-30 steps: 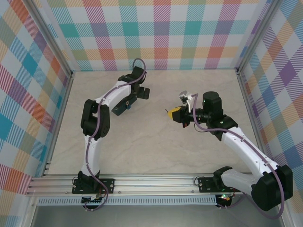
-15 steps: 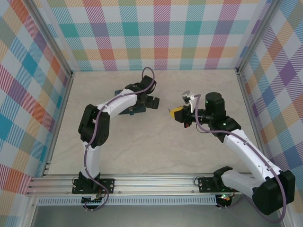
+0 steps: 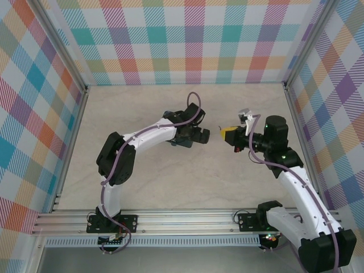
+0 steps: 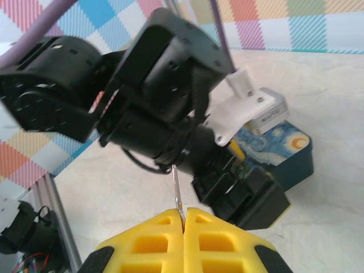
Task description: Unlock the padlock with the key
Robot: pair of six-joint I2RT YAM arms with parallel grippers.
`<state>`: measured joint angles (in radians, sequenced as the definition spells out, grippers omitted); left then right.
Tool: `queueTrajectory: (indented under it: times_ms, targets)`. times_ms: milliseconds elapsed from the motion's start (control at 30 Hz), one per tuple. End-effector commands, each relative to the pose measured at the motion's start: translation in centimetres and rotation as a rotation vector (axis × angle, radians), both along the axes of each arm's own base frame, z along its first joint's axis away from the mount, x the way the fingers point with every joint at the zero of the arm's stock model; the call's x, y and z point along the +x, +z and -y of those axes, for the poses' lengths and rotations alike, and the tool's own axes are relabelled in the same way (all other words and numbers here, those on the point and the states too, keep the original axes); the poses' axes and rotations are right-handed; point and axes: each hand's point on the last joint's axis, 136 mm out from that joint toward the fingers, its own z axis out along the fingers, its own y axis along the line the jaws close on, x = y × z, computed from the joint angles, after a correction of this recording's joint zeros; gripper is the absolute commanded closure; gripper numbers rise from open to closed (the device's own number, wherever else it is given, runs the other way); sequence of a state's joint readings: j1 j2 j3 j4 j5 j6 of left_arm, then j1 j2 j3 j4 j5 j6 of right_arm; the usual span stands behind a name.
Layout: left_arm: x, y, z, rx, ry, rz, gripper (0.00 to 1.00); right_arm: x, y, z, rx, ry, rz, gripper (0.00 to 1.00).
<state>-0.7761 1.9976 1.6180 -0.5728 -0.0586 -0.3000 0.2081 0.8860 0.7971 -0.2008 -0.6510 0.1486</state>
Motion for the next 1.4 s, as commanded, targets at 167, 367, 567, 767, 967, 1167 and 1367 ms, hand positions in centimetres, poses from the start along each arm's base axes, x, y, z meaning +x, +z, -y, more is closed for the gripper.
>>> queueTrajectory:
  times_ms: [167,367,567,767,967,1167,1367]
  targets:
    - [-3.6,3.9,3.0,-0.143,-0.074,-0.004,0.00,0.1,-0.4,2.0,0.051,-0.061,-0.067,1.00]
    - [-3.9,9.2,0.8,-0.210,-0.079,0.120,0.00,0.1,-1.2,1.7,0.075,-0.036,-0.086,1.00]
    - [-5.1,8.1,-3.9,-0.314,-0.018,0.183,0.00,0.3,-1.1,1.3,0.102,-0.015,-0.072,1.00]
    - [-5.1,5.2,-7.4,-0.448,0.029,0.303,0.00,0.7,-2.1,1.2,0.131,-0.020,-0.039,1.00]
    - [-3.7,2.0,-8.9,-0.306,0.015,0.406,0.12,1.3,-3.4,1.5,0.121,-0.061,-0.025,1.00]
    - [-2.8,0.1,-8.0,-0.300,-0.002,0.394,0.21,1.3,-4.2,1.5,0.117,-0.064,-0.032,1.00]
    - [-2.5,-1.1,-6.5,-0.342,-0.013,0.342,0.25,1.1,-4.4,1.2,0.123,-0.044,-0.033,1.00]
